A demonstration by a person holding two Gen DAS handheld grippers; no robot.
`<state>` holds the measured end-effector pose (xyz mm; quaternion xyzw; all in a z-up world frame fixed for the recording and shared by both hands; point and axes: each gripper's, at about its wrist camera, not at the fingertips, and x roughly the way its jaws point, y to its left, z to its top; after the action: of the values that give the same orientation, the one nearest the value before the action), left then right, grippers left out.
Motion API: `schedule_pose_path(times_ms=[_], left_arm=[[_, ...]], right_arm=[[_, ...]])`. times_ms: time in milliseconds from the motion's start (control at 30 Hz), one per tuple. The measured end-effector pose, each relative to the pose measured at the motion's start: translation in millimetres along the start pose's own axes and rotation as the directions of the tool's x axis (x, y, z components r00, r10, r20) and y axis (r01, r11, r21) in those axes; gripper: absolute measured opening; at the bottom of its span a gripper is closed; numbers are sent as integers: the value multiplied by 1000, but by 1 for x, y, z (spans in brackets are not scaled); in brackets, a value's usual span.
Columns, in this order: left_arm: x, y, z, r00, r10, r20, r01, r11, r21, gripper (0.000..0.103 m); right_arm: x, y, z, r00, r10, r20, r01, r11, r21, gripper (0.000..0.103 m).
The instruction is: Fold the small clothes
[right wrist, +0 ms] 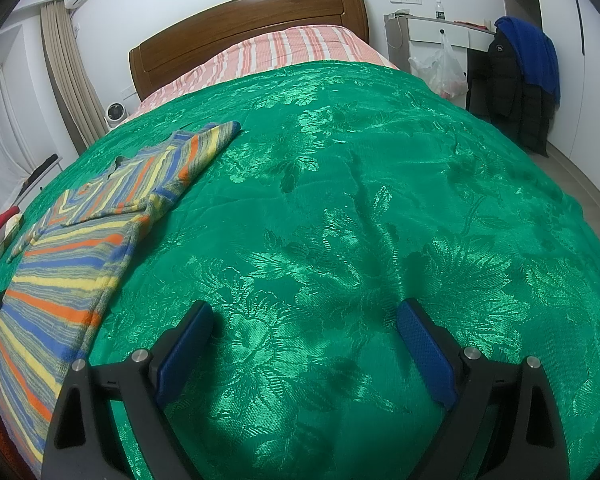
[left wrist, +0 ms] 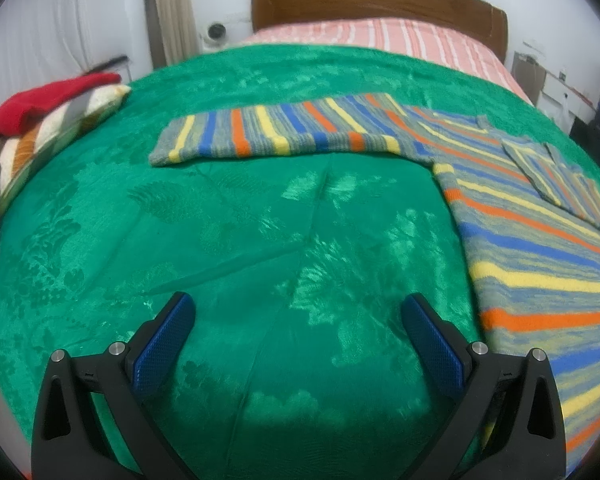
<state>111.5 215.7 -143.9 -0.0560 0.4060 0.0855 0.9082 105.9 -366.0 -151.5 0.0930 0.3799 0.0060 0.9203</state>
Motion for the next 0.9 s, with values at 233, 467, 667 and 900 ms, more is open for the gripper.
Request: schedule_pose_path(times_ms=[233, 467, 667, 900], left_arm=[[-23, 70, 67, 954, -300, 11, 292, 920, -263, 102], [43, 167, 142, 988, -125, -88, 78, 910, -408, 101], [104, 150, 157, 967, -129, -218, 43, 932, -359, 89], [77, 112, 171, 984, -106, -142, 71, 969, -235, 3]], right_arm=[[0, 0, -1, 1000, -5, -1, 5, 1000, -4, 93], [0, 0, -1, 1000, -6, -1, 6, 1000, -5, 93], [0, -1, -2, 1000, -10, -3, 10, 1000, -8, 93], [-1, -3, -2, 1000, -12, -4, 12, 1000, -12, 93]])
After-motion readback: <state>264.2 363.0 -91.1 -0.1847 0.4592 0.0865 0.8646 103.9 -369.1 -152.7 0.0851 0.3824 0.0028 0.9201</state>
